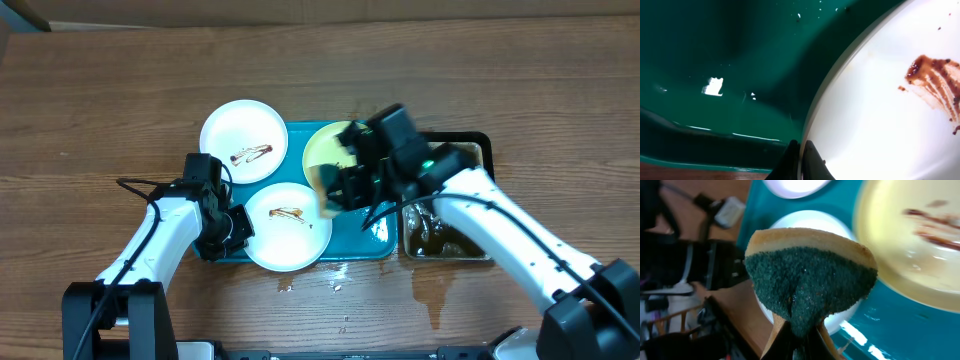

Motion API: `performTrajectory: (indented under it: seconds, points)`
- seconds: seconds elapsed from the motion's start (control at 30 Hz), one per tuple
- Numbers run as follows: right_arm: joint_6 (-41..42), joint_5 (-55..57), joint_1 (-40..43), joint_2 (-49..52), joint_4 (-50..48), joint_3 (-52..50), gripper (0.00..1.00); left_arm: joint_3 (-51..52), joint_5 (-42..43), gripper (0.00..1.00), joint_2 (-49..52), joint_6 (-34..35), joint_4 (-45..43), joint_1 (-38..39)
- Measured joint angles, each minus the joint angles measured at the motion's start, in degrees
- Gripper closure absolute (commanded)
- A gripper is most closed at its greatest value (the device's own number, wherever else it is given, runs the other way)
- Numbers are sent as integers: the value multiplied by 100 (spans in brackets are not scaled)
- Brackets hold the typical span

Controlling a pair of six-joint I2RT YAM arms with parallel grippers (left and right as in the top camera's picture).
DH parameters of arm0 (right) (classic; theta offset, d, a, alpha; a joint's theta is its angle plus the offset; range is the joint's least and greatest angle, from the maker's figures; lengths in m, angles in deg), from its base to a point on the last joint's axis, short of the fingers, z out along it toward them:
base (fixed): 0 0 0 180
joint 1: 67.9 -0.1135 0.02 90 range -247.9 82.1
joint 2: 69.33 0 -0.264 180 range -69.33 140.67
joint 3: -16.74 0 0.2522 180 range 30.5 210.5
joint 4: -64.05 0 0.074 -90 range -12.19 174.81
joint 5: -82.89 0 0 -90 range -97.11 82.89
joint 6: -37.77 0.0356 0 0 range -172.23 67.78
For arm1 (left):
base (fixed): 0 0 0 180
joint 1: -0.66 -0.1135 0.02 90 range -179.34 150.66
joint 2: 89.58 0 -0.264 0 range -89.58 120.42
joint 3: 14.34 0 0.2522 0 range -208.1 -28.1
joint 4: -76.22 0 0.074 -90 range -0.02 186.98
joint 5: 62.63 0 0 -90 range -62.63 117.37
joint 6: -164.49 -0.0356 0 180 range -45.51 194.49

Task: Clean dirty plates on tray and stack at the side
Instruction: 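Scrub the front white plate with the sponge in the right gripper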

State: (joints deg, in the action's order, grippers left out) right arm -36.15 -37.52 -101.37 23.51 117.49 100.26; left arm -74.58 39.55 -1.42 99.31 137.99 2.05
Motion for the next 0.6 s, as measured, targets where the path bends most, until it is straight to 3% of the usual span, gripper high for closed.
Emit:
performTrajectory:
  seconds: [0.6]
  points:
    - [1202,83,-1152,1650,-2472,0,96,2,111,96,0,-278,-31,79]
